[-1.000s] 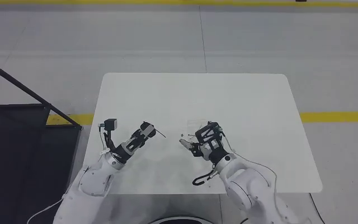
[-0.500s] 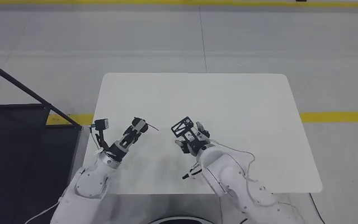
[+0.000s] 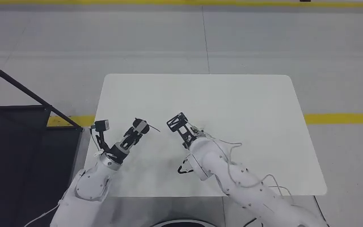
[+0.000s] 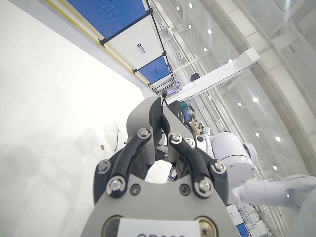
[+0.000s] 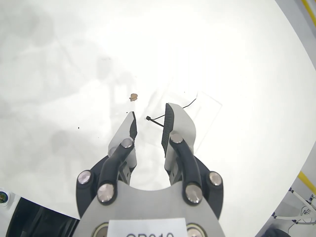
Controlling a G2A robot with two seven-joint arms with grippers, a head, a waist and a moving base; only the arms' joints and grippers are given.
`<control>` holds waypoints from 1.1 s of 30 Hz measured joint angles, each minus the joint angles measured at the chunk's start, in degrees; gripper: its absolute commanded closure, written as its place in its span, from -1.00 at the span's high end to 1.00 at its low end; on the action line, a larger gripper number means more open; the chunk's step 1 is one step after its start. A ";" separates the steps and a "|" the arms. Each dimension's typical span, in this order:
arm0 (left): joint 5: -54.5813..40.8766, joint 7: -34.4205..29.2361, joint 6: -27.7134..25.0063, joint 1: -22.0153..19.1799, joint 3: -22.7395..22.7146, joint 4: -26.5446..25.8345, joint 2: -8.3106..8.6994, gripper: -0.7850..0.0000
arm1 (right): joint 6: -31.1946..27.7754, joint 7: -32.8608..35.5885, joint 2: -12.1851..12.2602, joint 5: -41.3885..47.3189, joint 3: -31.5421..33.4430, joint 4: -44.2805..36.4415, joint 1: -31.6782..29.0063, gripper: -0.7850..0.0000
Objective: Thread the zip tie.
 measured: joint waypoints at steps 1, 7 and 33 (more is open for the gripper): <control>0.03 0.04 0.00 -0.02 0.01 0.02 0.00 -1.00 | -0.18 0.20 -0.21 -0.17 -0.18 0.34 0.15 -0.22; 0.13 0.12 0.15 -0.09 0.01 0.06 -0.01 -1.00 | -0.07 2.38 -1.58 -2.33 -1.10 2.17 0.90 -0.22; 0.03 0.02 -0.60 -0.08 -0.07 0.21 0.03 -1.00 | -3.05 4.88 -5.97 -4.30 0.86 9.12 1.90 -0.82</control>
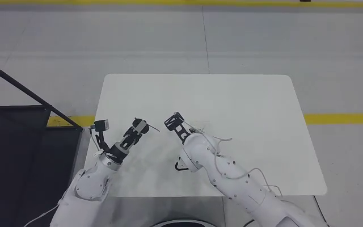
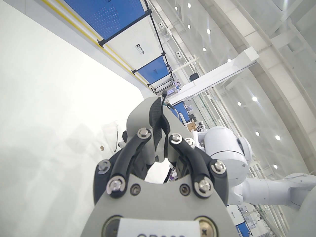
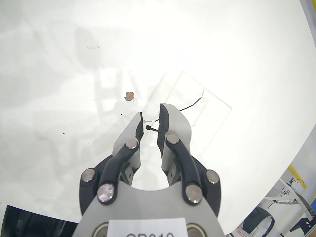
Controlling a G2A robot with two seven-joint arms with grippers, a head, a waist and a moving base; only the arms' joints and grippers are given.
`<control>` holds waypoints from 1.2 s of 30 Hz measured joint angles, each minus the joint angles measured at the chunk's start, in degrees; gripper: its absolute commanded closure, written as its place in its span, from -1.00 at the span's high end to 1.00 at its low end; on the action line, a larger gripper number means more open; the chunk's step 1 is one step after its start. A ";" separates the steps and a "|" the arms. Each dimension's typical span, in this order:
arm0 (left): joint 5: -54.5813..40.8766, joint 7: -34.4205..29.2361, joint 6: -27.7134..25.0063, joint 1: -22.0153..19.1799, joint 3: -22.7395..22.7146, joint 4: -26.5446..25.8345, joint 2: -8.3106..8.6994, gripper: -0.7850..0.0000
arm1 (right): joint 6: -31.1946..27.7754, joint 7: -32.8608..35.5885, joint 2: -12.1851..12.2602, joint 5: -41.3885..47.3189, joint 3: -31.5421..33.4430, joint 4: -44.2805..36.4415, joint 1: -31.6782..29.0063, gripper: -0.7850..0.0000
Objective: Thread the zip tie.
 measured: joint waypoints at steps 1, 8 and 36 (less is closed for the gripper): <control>0.00 0.06 0.00 0.01 0.02 0.00 -0.01 -1.00 | -0.03 0.01 -0.08 -0.21 0.16 -0.02 -0.12 -0.88; 0.22 0.15 0.00 -0.07 0.23 0.08 -0.04 -1.00 | 0.71 -0.45 -0.46 -2.90 1.56 -1.61 -1.74 -0.88; 1.89 -11.51 -3.24 -4.21 3.36 0.65 0.60 -1.00 | -2.03 -23.31 3.29 -13.20 21.09 -32.14 -28.51 -1.00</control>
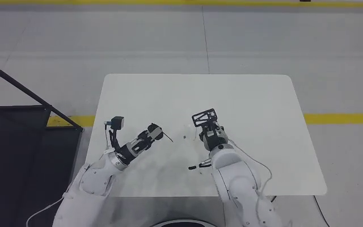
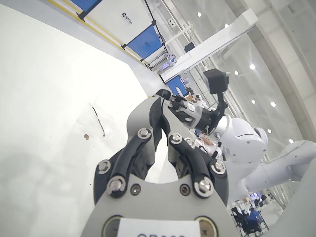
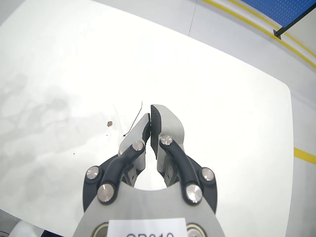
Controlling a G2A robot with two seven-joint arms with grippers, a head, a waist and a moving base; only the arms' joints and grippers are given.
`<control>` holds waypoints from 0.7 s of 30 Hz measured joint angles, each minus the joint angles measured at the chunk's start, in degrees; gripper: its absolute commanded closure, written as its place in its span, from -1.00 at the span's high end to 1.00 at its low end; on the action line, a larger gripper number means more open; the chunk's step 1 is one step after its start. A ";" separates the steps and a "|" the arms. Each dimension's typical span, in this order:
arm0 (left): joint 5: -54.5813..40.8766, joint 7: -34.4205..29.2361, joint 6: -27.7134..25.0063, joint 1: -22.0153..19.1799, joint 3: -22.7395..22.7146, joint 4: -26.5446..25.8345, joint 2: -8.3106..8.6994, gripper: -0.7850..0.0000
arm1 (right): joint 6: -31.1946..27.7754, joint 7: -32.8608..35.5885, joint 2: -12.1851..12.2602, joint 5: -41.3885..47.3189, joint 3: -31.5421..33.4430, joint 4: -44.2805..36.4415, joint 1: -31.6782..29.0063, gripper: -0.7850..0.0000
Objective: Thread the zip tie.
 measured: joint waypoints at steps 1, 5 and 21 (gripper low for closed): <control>0.07 -1.01 -0.21 -0.34 0.17 0.09 0.07 -1.00 | -0.81 -1.51 0.19 0.24 0.86 -1.19 -1.17 -1.00; 1.31 -6.09 -1.13 -2.26 1.06 0.66 0.45 -1.00 | -5.15 -8.93 0.99 1.88 4.40 -5.60 -6.35 -1.00; 1.95 -10.15 -1.50 -4.37 2.72 0.96 0.74 -1.00 | -8.20 -12.90 1.47 3.54 6.56 -7.77 -9.73 -1.00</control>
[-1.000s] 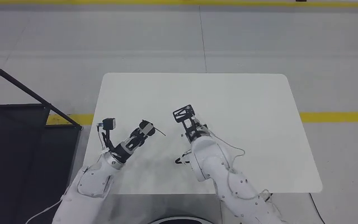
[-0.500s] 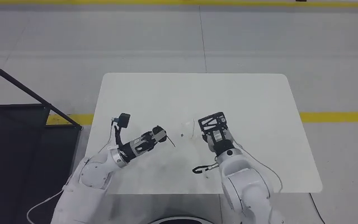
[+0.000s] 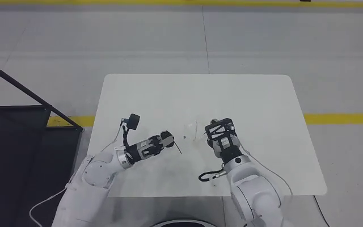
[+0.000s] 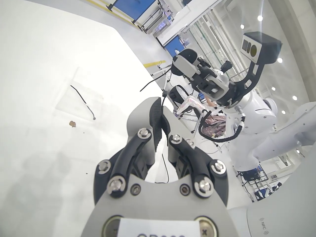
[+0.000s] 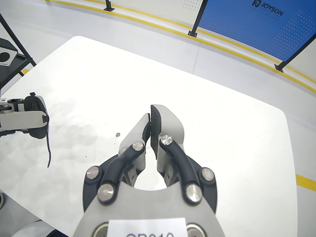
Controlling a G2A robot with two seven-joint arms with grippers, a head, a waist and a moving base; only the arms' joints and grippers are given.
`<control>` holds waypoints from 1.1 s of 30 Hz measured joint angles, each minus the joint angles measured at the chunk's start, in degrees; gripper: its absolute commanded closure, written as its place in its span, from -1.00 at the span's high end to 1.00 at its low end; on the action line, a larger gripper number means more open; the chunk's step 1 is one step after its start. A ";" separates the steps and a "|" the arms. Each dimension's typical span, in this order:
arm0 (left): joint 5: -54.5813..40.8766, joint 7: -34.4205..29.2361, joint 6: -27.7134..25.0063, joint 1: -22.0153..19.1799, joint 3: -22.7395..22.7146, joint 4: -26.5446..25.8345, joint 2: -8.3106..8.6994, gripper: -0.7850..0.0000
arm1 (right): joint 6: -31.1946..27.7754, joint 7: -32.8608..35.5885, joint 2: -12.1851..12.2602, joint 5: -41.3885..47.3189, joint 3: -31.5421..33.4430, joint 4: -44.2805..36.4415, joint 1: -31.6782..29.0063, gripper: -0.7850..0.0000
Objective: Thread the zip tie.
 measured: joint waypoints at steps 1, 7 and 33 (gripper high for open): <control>0.08 0.12 0.14 0.06 0.10 -0.11 0.00 -1.00 | -0.01 -0.01 0.00 0.00 -0.01 0.00 0.00 -1.00; 1.87 -3.60 0.91 -1.15 2.61 -0.66 0.22 -1.00 | -3.90 -8.83 0.55 -5.33 -0.80 -0.20 -2.09 -1.00; -6.08 -12.69 0.42 -9.69 9.47 7.20 0.33 -1.00 | -18.39 -36.58 3.20 -14.80 1.04 -3.54 -11.95 -1.00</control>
